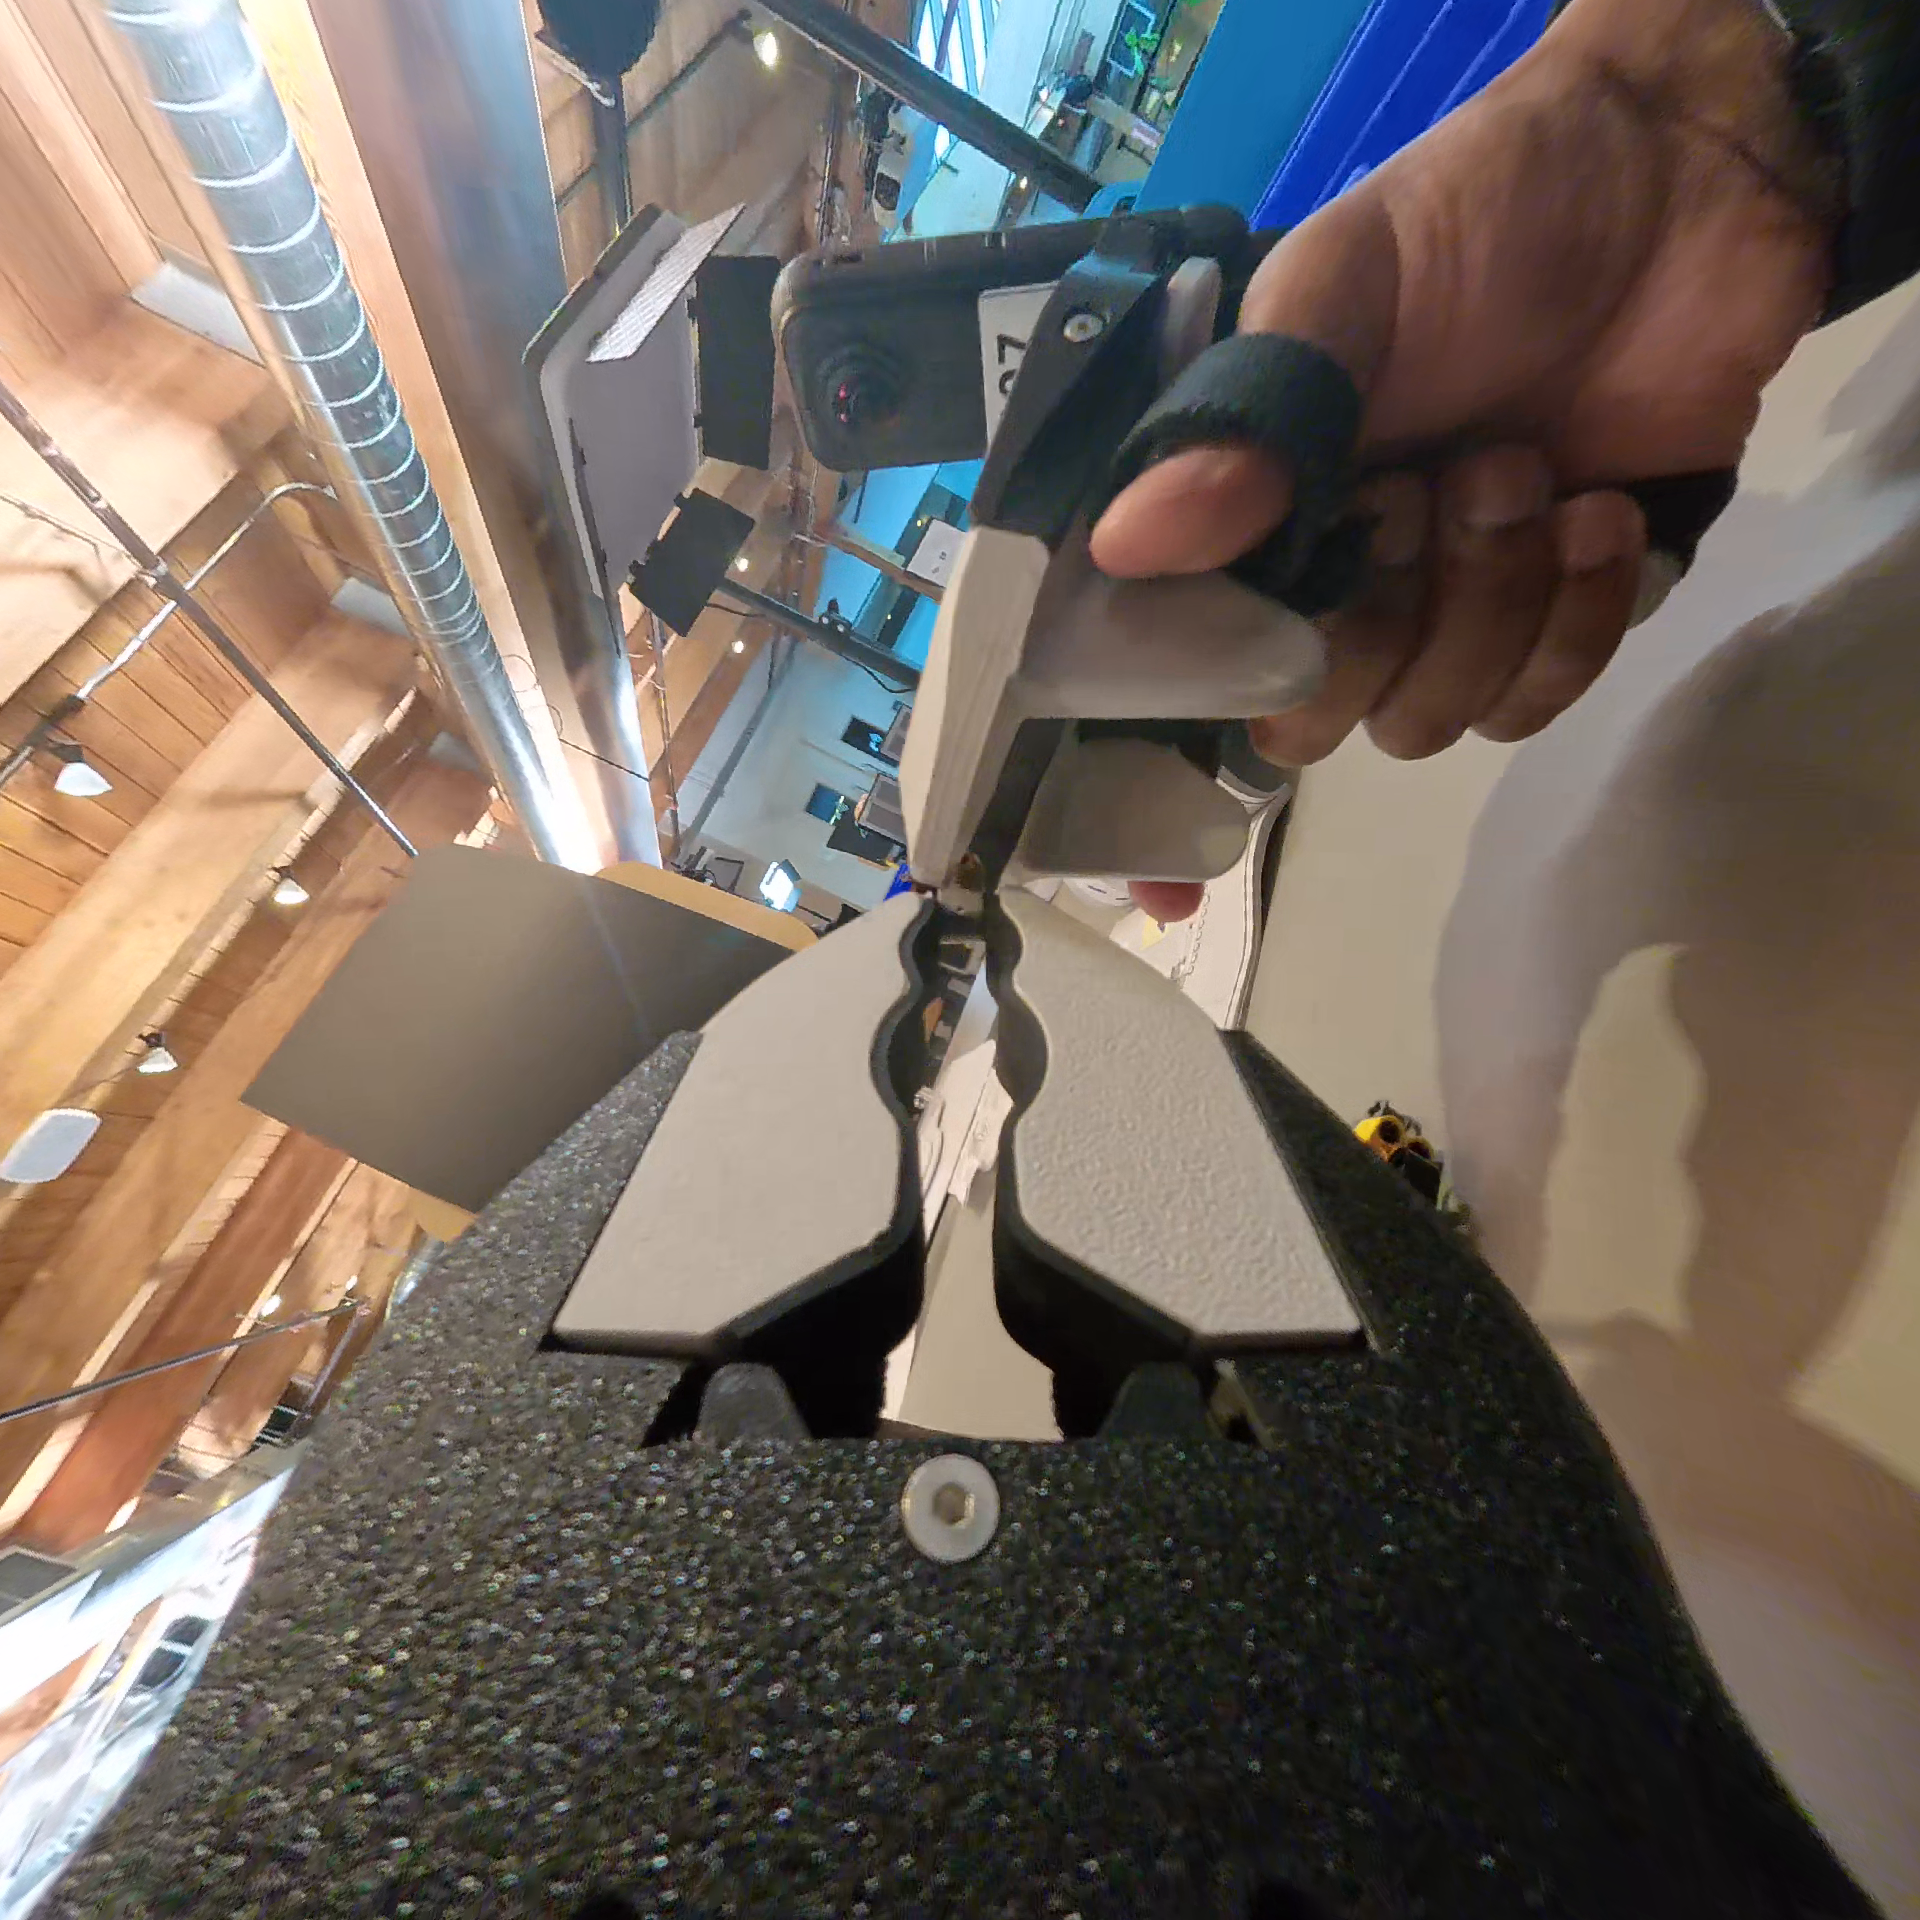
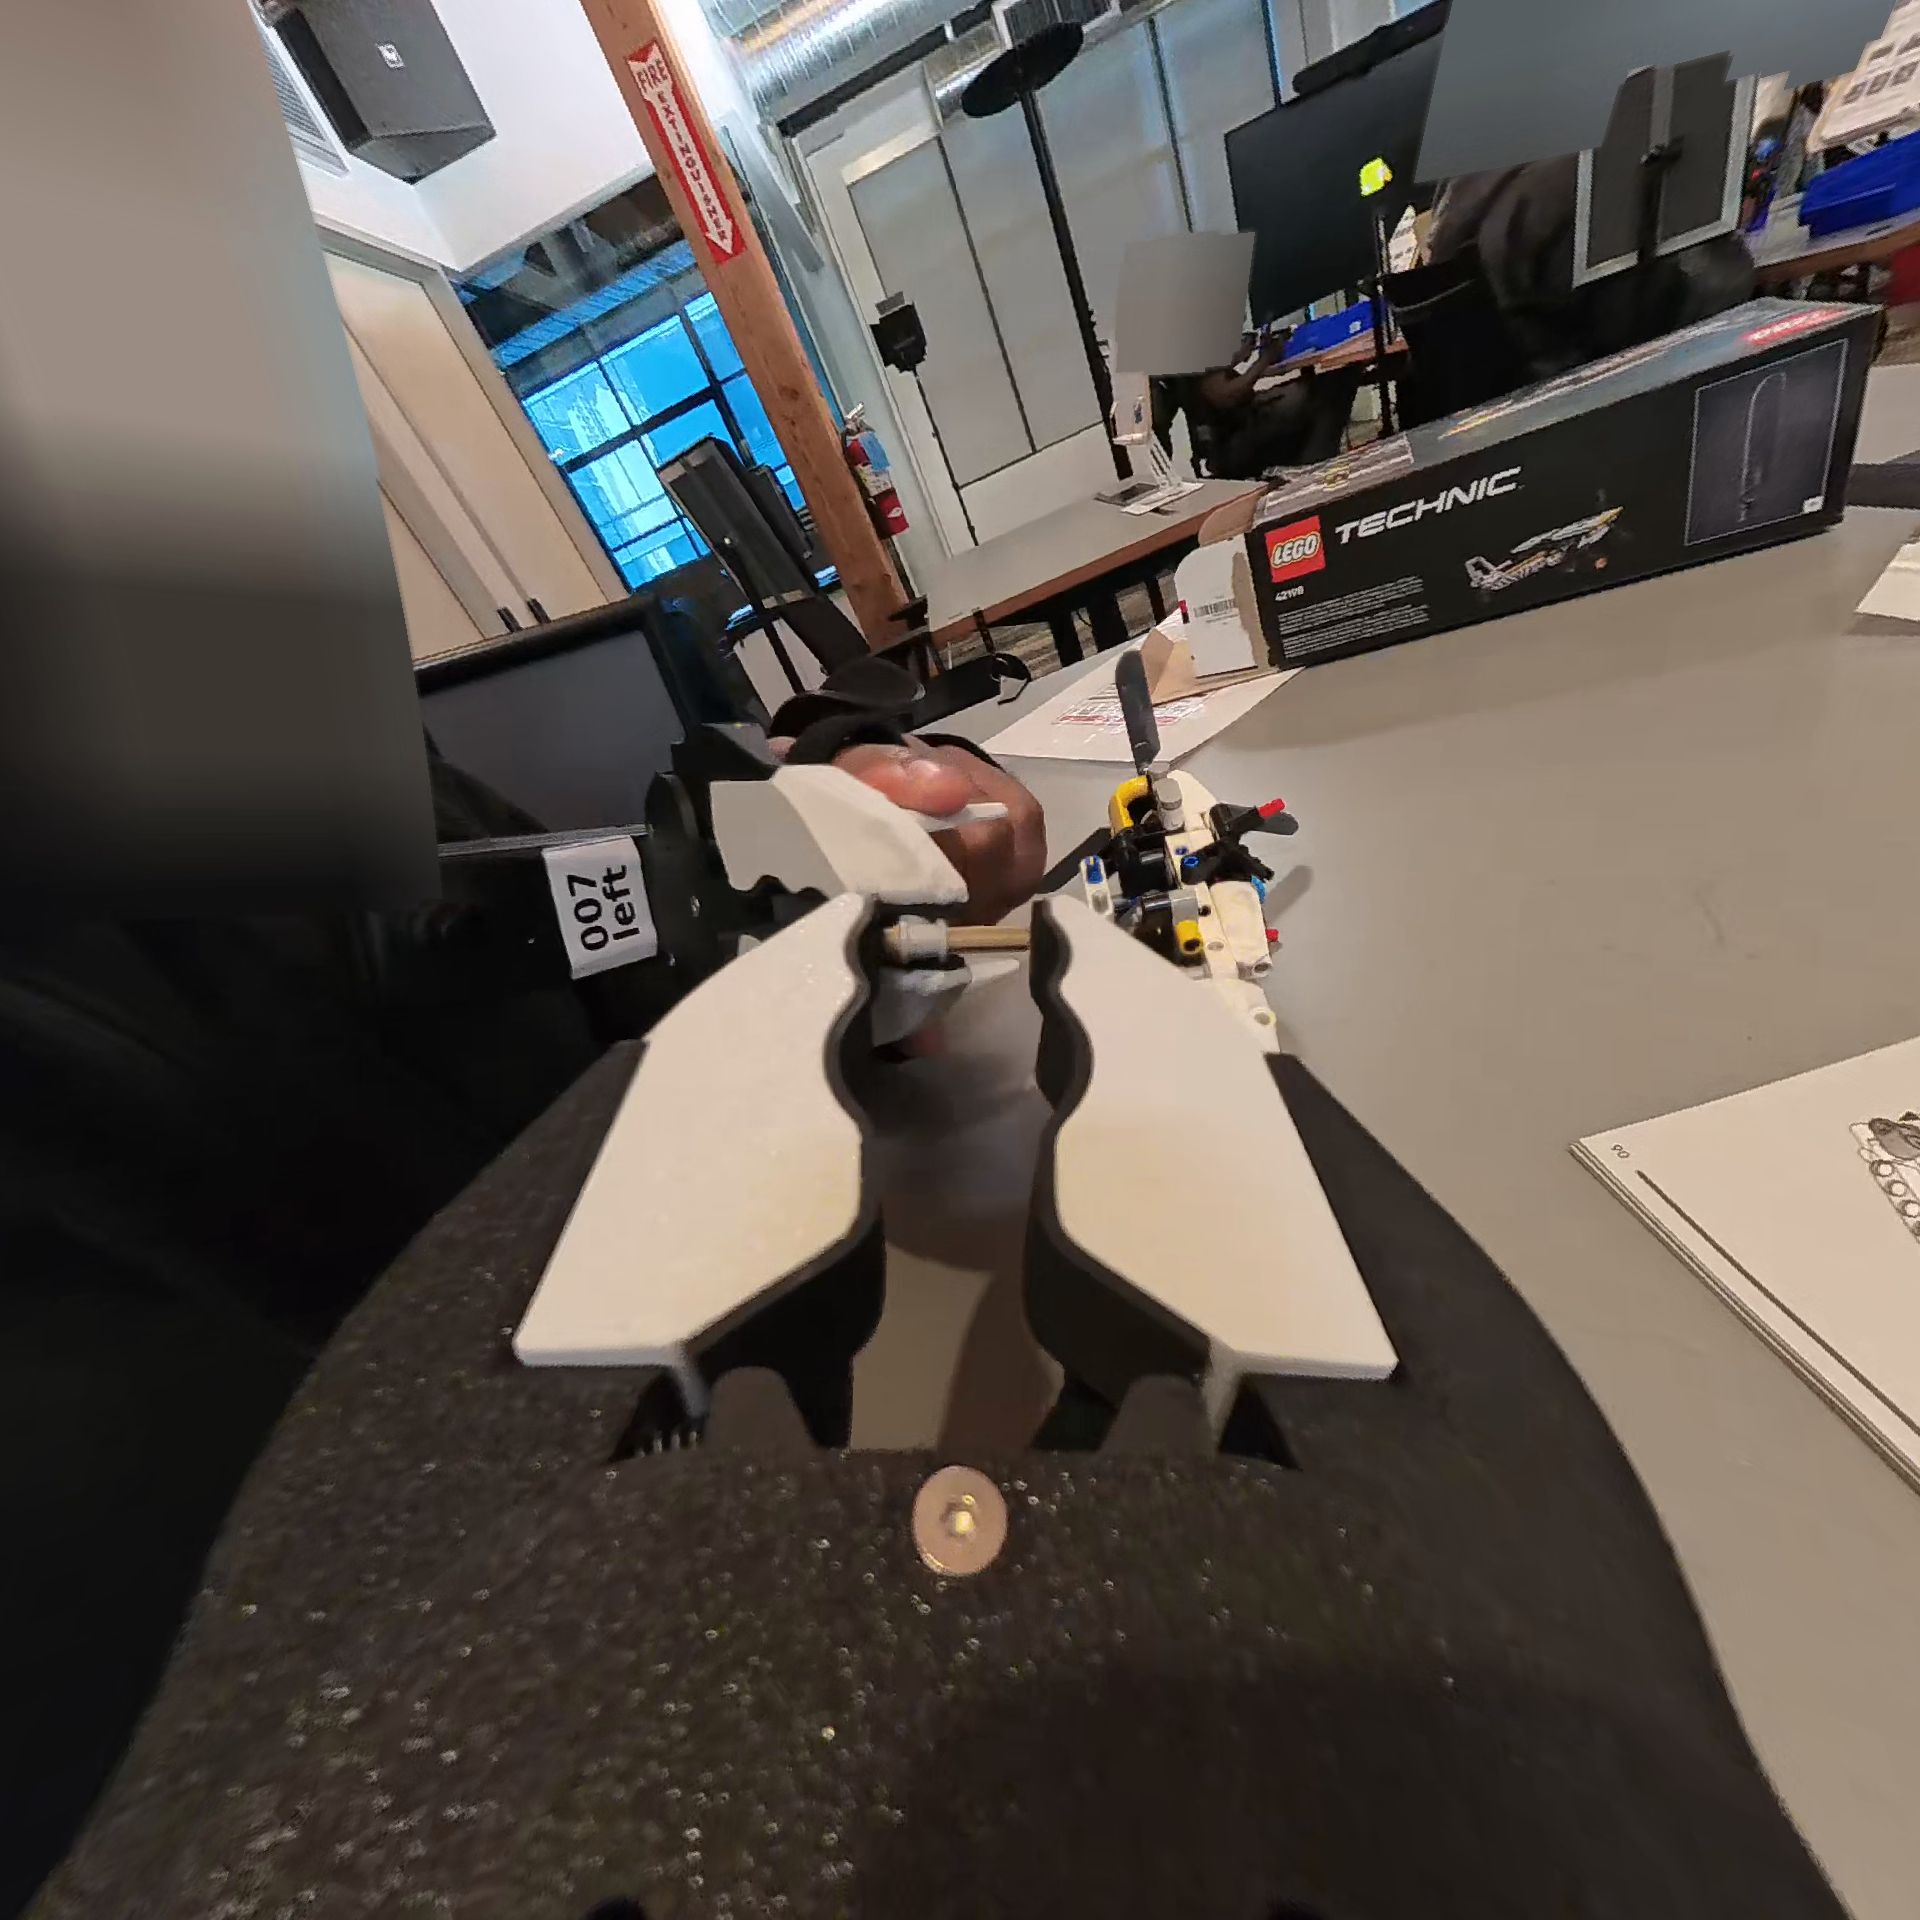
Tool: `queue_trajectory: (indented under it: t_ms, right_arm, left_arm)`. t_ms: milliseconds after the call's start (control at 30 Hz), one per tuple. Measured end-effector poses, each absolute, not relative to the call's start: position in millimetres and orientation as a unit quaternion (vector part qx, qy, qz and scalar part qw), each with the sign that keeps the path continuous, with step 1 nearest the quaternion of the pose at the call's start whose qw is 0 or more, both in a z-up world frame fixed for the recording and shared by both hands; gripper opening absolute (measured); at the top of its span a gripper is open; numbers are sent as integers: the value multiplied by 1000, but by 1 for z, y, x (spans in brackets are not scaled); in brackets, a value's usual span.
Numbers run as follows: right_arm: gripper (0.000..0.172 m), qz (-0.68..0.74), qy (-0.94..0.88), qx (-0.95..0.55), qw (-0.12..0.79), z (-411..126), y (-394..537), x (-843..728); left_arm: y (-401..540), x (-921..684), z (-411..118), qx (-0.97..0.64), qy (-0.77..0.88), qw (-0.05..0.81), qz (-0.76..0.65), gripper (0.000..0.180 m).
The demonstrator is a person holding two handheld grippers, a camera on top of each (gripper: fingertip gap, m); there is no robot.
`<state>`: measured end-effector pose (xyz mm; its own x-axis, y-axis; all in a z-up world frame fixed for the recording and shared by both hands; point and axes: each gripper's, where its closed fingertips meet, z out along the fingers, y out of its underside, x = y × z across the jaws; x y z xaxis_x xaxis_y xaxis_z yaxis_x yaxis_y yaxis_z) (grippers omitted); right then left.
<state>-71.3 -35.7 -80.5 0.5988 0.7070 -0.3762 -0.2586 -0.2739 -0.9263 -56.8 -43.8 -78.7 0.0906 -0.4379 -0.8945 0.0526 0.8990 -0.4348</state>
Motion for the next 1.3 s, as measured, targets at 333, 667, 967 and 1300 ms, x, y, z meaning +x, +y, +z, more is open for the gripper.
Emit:
queue_trajectory:
  t_ms: [333, 667, 967, 1300]
  right_arm:
    - [26, 418, -171, -678, 580, -87, -34, -61]
    - [26, 387, -177, -688, 587, -93, -32, -56]
    - [26, 392, -184, -700, 568, -102, -34, -58]
    - [26, 378, -181, -709, 567, -107, -37, -56]
  left_arm:
    - [-42, -47, -84, -119, 649, 739, -137, 10]
    - [-37, -41, -88, -95, 660, 740, -85, 10]
    - [-38, -42, -97, -97, 675, 726, -87, 10]
    - [-39, -41, -101, -107, 678, 722, -89, 11]
